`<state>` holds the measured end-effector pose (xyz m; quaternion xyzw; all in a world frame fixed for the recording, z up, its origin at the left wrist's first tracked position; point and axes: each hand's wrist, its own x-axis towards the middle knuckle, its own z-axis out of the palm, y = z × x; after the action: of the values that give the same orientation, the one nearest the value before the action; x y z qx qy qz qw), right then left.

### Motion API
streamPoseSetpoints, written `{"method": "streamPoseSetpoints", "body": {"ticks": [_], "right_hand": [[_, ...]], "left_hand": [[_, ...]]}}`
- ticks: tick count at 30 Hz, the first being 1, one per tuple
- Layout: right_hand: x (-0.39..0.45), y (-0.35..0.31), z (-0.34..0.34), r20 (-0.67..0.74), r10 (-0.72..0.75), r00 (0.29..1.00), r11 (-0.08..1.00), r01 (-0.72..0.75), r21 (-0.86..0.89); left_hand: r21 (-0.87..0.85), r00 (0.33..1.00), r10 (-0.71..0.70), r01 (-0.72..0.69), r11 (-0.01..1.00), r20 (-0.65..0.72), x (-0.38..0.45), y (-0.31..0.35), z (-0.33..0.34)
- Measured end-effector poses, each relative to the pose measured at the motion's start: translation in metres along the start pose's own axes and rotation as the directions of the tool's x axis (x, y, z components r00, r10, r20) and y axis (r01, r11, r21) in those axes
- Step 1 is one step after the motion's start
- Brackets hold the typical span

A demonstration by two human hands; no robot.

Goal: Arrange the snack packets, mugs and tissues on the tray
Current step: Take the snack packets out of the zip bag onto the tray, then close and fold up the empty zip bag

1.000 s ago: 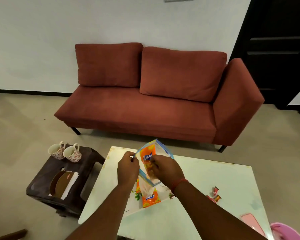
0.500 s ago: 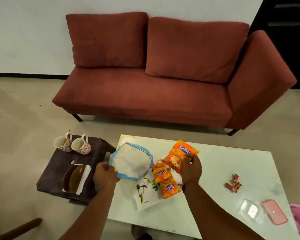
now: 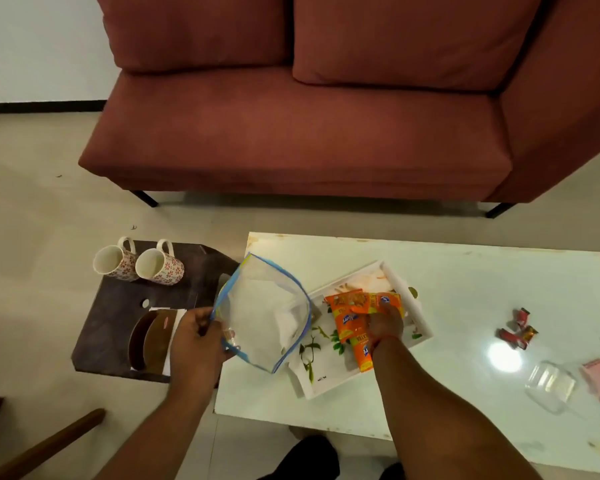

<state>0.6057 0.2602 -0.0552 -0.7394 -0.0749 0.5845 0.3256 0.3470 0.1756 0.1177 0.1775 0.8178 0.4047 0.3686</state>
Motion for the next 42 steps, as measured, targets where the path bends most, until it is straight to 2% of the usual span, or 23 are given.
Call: {"method": "streamPoseSetpoints", "body": {"ticks": [1, 4, 6, 11, 15, 18, 20, 23, 26, 28, 32, 35, 38, 42], "right_hand": [[0.001, 0.001, -0.003, 0.016, 0.033, 0.999, 0.999, -0.033, 0.002], [-0.004, -0.004, -0.018, 0.008, 0.007, 1.000, 0.996, -0.006, -0.092], [-0.019, -0.016, -0.032, 0.064, 0.019, 0.998, 0.998, -0.015, -0.066], [-0.050, -0.045, -0.052, 0.164, -0.064, 0.984, 0.994, 0.077, -0.074], [-0.105, -0.088, -0.067, 0.310, -0.219, 0.925, 0.961, 0.259, -0.093], [-0.137, -0.112, -0.086, 0.428, -0.353, 0.832, 0.895, 0.433, -0.103], [-0.147, -0.122, -0.104, 0.467, -0.437, 0.769, 0.799, 0.570, -0.192], [-0.151, -0.141, -0.126, 0.498, -0.573, 0.651, 0.523, 0.758, -0.388], [-0.157, -0.156, -0.146, 0.534, -0.621, 0.574, 0.333, 0.810, -0.483], [-0.161, -0.163, -0.155, 0.554, -0.636, 0.537, 0.246, 0.822, -0.514], [-0.173, -0.169, -0.168, 0.635, -0.658, 0.405, 0.010, 0.848, -0.530], [-0.186, -0.169, -0.173, 0.696, -0.641, 0.325, -0.095, 0.866, -0.492], [-0.195, -0.169, -0.172, 0.762, -0.605, 0.230, -0.215, 0.875, -0.434], [-0.204, -0.167, -0.170, 0.792, -0.604, 0.090, -0.369, 0.849, -0.378]], "left_hand": [[0.002, 1.000, -0.006, 0.006, 1.000, 0.014, 0.000, -0.001, 0.002], [0.011, 0.998, 0.011, -0.012, 1.000, 0.054, -0.008, 0.003, 0.012], [0.009, 0.997, 0.015, -0.016, 1.000, 0.074, -0.016, 0.008, 0.021], [0.032, 0.995, 0.005, -0.008, 0.999, 0.102, -0.038, 0.021, 0.049], [0.023, 0.996, 0.054, -0.056, 0.998, 0.068, -0.071, 0.036, 0.078], [0.011, 0.996, 0.067, -0.068, 0.998, 0.056, -0.099, 0.050, 0.101], [-0.031, 0.996, 0.065, -0.063, 0.998, 0.067, -0.120, 0.059, 0.117], [-0.052, 0.993, 0.076, -0.071, 0.996, 0.095, -0.149, 0.072, 0.141], [-0.037, 0.988, 0.114, -0.110, 0.993, 0.105, -0.177, 0.081, 0.164], [-0.031, 0.984, 0.122, -0.119, 0.992, 0.129, -0.191, 0.085, 0.177], [-0.067, 0.969, 0.067, -0.052, 0.996, 0.236, -0.214, 0.099, 0.190], [-0.058, 0.956, 0.080, -0.066, 0.996, 0.282, -0.224, 0.110, 0.190], [-0.039, 0.948, 0.091, -0.083, 0.996, 0.305, -0.227, 0.120, 0.187], [-0.099, 0.965, 0.032, -0.006, 0.995, 0.262, -0.214, 0.134, 0.181]]}}
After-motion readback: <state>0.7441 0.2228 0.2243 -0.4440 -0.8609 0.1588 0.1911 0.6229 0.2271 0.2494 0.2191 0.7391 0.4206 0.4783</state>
